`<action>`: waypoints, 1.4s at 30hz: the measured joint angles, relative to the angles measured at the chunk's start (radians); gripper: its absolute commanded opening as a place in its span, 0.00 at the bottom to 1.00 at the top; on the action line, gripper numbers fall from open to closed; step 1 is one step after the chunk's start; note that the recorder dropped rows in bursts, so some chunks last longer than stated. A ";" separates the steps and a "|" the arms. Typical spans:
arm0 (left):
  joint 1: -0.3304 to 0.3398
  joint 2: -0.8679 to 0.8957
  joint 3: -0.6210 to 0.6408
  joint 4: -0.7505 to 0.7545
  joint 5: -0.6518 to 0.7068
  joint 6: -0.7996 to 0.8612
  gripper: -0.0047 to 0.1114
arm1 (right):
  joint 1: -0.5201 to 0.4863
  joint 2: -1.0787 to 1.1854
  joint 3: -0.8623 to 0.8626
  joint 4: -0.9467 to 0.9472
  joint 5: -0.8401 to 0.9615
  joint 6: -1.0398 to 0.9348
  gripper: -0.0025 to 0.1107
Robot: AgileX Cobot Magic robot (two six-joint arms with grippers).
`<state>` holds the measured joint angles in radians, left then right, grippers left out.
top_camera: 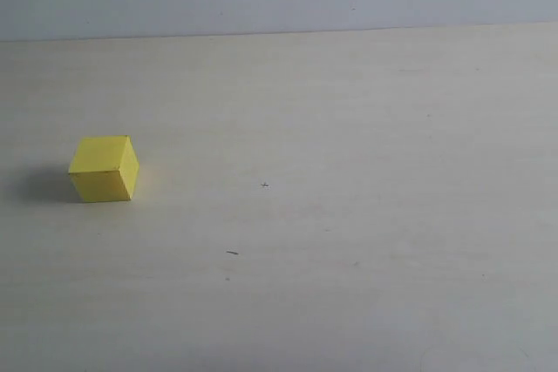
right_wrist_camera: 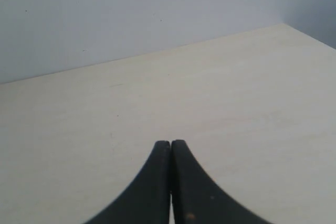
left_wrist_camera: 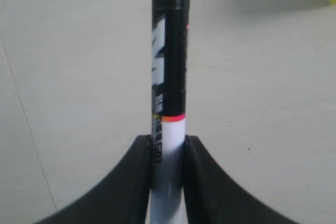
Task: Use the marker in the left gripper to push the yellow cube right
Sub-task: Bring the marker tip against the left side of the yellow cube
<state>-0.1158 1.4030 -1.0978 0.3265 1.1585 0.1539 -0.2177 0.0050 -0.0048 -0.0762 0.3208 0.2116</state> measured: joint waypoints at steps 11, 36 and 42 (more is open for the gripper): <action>0.042 0.144 0.119 -0.017 -0.294 0.309 0.04 | 0.000 0.000 0.000 0.000 0.000 0.000 0.02; 0.249 0.433 -0.045 -0.282 -0.316 1.483 0.04 | 0.000 0.000 0.000 0.000 0.000 0.000 0.02; 0.251 0.500 -0.057 -0.335 -0.387 1.555 0.04 | 0.000 0.000 0.000 0.000 0.000 0.000 0.02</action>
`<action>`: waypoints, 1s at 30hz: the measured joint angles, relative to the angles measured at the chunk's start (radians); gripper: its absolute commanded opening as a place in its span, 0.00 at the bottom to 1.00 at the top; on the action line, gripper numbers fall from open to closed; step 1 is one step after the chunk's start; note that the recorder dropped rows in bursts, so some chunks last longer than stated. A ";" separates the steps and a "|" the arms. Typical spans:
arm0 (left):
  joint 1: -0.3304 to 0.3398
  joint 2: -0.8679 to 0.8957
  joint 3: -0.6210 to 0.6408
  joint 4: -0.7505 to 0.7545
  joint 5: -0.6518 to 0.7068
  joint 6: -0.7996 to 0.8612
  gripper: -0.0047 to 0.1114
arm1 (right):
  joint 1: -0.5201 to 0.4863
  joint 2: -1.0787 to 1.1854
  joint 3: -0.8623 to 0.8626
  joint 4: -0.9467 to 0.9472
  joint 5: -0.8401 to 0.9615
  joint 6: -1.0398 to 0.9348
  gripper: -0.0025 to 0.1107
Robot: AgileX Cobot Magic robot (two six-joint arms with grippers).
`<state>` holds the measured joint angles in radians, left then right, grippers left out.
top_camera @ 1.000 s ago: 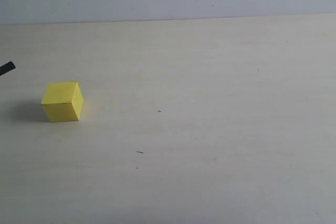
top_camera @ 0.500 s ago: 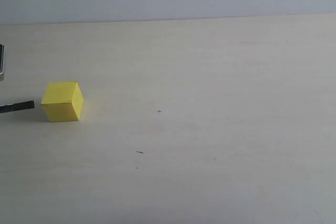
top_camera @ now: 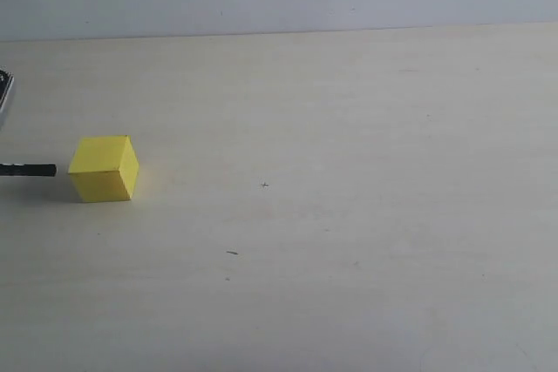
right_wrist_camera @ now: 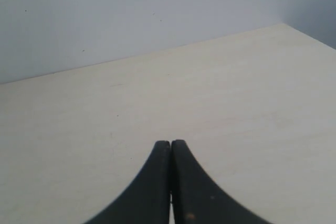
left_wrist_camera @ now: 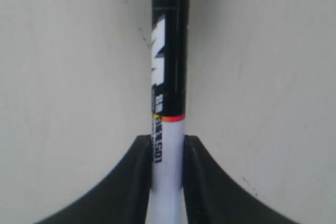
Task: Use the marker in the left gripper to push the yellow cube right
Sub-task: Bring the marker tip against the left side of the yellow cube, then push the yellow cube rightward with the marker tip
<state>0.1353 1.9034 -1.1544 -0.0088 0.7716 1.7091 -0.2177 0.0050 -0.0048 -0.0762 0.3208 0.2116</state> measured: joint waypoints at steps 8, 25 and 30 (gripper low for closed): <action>0.005 0.036 0.000 -0.084 -0.009 0.014 0.04 | 0.000 0.000 0.000 0.000 0.000 0.000 0.02; -0.015 0.036 0.000 -0.085 0.010 0.018 0.04 | 0.000 0.000 0.000 0.000 0.000 0.000 0.02; -0.177 0.056 0.000 -0.154 -0.018 0.025 0.04 | 0.000 0.000 0.000 0.000 0.000 0.000 0.02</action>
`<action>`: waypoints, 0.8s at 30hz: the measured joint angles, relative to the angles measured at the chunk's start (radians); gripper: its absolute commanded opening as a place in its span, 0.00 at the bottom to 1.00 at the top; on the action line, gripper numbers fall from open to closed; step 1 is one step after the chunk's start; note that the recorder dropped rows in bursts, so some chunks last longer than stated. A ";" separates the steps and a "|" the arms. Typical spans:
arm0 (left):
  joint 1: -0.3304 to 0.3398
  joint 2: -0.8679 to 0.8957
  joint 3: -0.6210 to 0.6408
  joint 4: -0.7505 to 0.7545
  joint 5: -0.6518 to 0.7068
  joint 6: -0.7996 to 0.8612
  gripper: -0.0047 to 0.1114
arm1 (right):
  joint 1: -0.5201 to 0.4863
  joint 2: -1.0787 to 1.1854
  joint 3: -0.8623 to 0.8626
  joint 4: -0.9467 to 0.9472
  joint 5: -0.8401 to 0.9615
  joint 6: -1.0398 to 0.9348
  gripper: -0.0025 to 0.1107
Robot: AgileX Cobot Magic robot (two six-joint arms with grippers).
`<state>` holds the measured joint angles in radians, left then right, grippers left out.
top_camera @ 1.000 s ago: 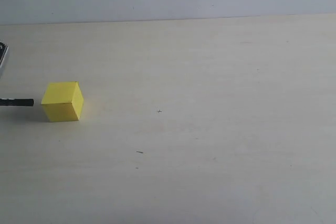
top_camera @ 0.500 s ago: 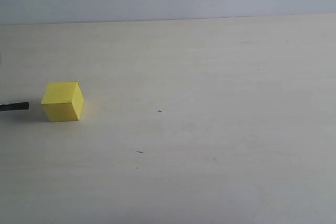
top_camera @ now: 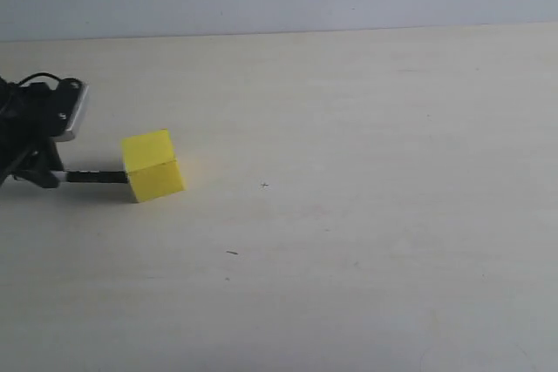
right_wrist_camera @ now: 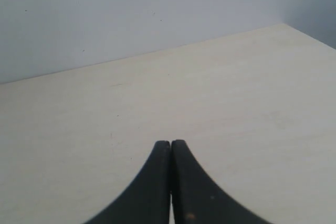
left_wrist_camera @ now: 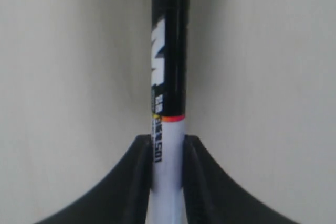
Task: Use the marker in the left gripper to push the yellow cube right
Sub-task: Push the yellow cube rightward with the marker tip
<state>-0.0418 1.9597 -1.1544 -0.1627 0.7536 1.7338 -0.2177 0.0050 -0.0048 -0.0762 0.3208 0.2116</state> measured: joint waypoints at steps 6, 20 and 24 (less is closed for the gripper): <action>-0.029 -0.022 0.000 0.078 -0.011 -0.098 0.04 | 0.000 0.000 0.000 0.000 0.000 0.000 0.02; -0.052 -0.034 0.000 -0.005 -0.019 -0.227 0.04 | 0.000 0.000 0.000 0.000 0.000 0.000 0.02; -0.175 -0.025 0.000 -0.002 -0.094 -0.281 0.04 | 0.000 0.000 0.000 0.000 0.000 0.000 0.02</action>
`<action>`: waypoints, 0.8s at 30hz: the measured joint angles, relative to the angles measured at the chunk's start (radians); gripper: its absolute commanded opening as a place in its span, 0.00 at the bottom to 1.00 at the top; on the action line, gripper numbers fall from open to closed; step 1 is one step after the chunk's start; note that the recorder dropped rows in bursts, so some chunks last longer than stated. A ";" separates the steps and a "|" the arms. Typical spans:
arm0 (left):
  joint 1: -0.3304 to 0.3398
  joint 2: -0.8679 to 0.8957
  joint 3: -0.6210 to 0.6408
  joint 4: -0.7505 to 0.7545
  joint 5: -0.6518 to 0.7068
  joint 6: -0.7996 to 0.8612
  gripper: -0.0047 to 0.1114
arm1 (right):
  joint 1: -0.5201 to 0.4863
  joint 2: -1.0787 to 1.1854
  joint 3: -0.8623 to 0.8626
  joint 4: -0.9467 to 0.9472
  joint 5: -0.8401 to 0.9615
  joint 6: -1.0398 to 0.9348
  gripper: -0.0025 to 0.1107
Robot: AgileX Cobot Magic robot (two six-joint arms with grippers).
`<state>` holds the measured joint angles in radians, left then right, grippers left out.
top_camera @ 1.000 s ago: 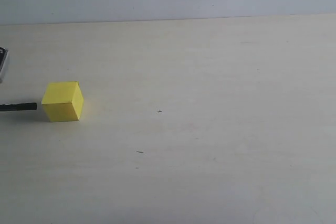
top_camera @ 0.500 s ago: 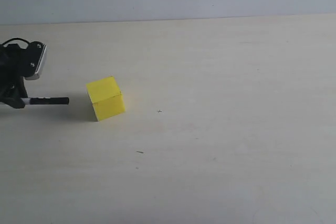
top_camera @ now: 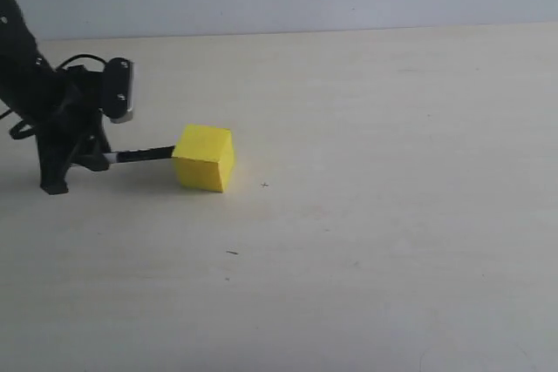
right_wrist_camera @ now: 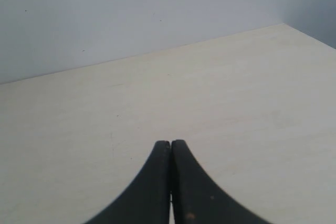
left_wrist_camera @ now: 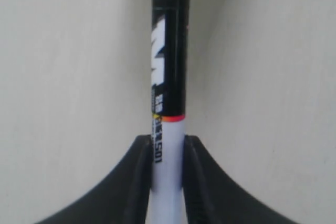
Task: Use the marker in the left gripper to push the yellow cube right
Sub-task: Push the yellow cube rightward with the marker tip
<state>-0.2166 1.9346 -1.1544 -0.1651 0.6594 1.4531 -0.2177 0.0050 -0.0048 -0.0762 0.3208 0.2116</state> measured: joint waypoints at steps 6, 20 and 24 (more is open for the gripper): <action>-0.042 0.000 -0.001 0.165 -0.017 -0.183 0.04 | 0.000 0.000 0.000 0.000 0.000 0.000 0.02; -0.015 -0.015 -0.002 0.244 0.038 -0.311 0.04 | 0.000 0.000 0.000 0.000 0.000 0.000 0.02; -0.102 -0.004 -0.016 0.244 0.032 -0.327 0.04 | 0.000 0.000 0.000 0.000 0.000 0.000 0.02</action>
<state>-0.3187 1.9304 -1.1701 0.0790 0.6914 1.1263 -0.2177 0.0050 -0.0048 -0.0762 0.3208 0.2116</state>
